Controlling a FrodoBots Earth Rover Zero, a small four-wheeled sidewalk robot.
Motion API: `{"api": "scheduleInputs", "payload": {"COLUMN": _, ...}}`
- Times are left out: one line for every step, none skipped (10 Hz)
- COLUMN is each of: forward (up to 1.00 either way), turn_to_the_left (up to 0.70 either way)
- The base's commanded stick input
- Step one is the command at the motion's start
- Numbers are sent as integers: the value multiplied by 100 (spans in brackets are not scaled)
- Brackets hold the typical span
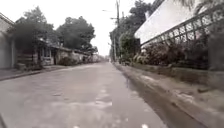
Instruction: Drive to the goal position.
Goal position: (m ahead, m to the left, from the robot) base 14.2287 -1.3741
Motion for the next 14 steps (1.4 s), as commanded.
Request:
{"api": "scheduleInputs", "payload": {"forward": 100, "turn_to_the_left": 0}}
{"api": "scheduleInputs", "payload": {"forward": 100, "turn_to_the_left": 0}}
{"api": "scheduleInputs", "payload": {"forward": 100, "turn_to_the_left": 0}}
{"api": "scheduleInputs", "payload": {"forward": 100, "turn_to_the_left": 0}}
{"api": "scheduleInputs", "payload": {"forward": 100, "turn_to_the_left": 0}}
{"api": "scheduleInputs", "payload": {"forward": 100, "turn_to_the_left": 0}}
{"api": "scheduleInputs", "payload": {"forward": 100, "turn_to_the_left": 0}}
{"api": "scheduleInputs", "payload": {"forward": 100, "turn_to_the_left": 0}}
{"api": "scheduleInputs", "payload": {"forward": 100, "turn_to_the_left": 0}}
{"api": "scheduleInputs", "payload": {"forward": 100, "turn_to_the_left": 0}}
{"api": "scheduleInputs", "payload": {"forward": 100, "turn_to_the_left": 0}}
{"api": "scheduleInputs", "payload": {"forward": 100, "turn_to_the_left": 0}}
{"api": "scheduleInputs", "payload": {"forward": 100, "turn_to_the_left": 0}}
{"api": "scheduleInputs", "payload": {"forward": 100, "turn_to_the_left": 0}}
